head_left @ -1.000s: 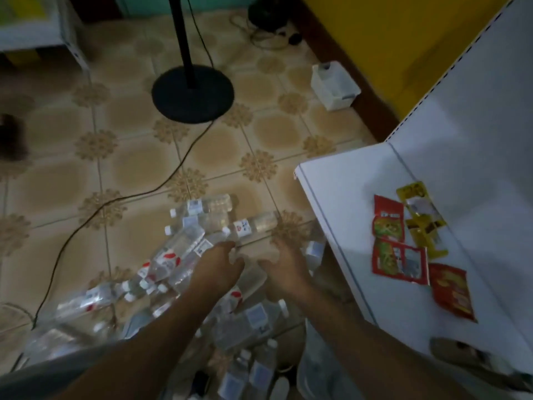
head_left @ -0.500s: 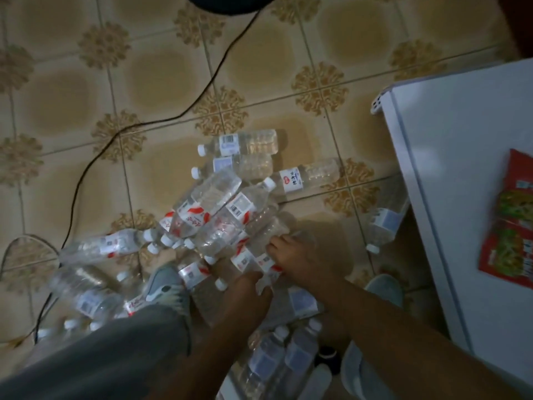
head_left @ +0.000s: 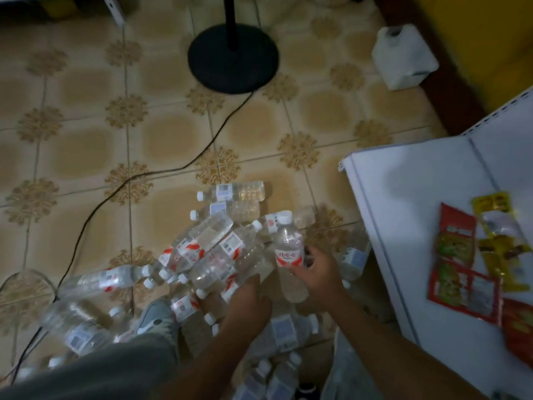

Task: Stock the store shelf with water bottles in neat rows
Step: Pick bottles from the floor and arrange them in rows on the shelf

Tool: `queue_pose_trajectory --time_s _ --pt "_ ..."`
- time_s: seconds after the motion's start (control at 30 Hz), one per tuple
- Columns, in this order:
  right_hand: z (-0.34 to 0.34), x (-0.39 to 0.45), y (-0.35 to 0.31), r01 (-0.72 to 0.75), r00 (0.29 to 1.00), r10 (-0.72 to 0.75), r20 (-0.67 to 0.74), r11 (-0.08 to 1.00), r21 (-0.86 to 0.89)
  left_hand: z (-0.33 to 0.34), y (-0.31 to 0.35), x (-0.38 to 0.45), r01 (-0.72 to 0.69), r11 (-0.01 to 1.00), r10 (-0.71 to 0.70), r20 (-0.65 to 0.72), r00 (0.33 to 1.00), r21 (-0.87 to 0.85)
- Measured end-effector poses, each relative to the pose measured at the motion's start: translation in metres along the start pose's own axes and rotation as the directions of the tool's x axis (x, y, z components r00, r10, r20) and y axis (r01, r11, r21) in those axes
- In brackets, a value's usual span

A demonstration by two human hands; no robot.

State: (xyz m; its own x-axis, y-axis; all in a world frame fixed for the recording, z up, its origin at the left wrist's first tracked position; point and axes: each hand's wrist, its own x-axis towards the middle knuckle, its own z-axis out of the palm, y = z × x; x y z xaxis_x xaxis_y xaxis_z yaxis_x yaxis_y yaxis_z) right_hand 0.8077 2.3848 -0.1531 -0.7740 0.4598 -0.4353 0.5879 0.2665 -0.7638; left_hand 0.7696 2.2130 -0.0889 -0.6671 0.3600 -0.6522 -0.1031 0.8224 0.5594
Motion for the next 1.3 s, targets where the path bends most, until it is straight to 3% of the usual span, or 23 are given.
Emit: queue_pose_trajectory --time_s 0.1,0.17,0.37,0.47,0.63,0.9,1.1,1.3 --pt "-0.048 -0.027 -0.05 -0.021 0.993 0.037 -0.112 0.989 0.144 -0.016 0.052 -0.013 -0.186 0.971 0.179 -0.056 0.982 -0.148" --pt "-0.085 -0.051 -0.084 0.052 0.981 -0.018 -0.195 0.984 0.173 -0.026 0.094 -0.034 -0.273 0.932 0.263 -0.074 0.962 -0.236" --pt "-0.196 -0.151 -0.177 0.268 0.872 -0.175 -0.458 0.952 0.146 -0.048 0.205 -0.141 -0.611 0.699 0.56 -0.245 0.791 -0.372" --pt "-0.246 -0.215 -0.216 0.35 0.789 -0.223 -0.572 0.929 0.12 -0.059 0.248 -0.201 -0.681 0.597 0.655 -0.234 0.719 -0.424" --pt "-0.306 -0.326 -0.259 0.419 0.646 -0.3 -0.701 0.908 -0.002 -0.067 0.303 -0.309 -0.766 0.404 0.817 -0.18 0.548 -0.5" --pt "-0.369 -0.483 -0.257 0.38 0.394 -0.254 -0.883 0.92 -0.095 -0.025 0.353 -0.435 -0.802 0.234 0.955 -0.024 0.295 -0.55" --pt "-0.39 -0.589 -0.208 0.228 0.214 -0.084 -0.973 0.973 -0.034 0.052 0.365 -0.508 -0.779 0.246 0.968 0.183 0.171 -0.576" --pt "-0.383 -0.687 -0.16 0.091 0.015 0.026 -1.0 0.996 0.027 0.127 0.357 -0.574 -0.777 0.208 0.941 0.339 -0.008 -0.595"
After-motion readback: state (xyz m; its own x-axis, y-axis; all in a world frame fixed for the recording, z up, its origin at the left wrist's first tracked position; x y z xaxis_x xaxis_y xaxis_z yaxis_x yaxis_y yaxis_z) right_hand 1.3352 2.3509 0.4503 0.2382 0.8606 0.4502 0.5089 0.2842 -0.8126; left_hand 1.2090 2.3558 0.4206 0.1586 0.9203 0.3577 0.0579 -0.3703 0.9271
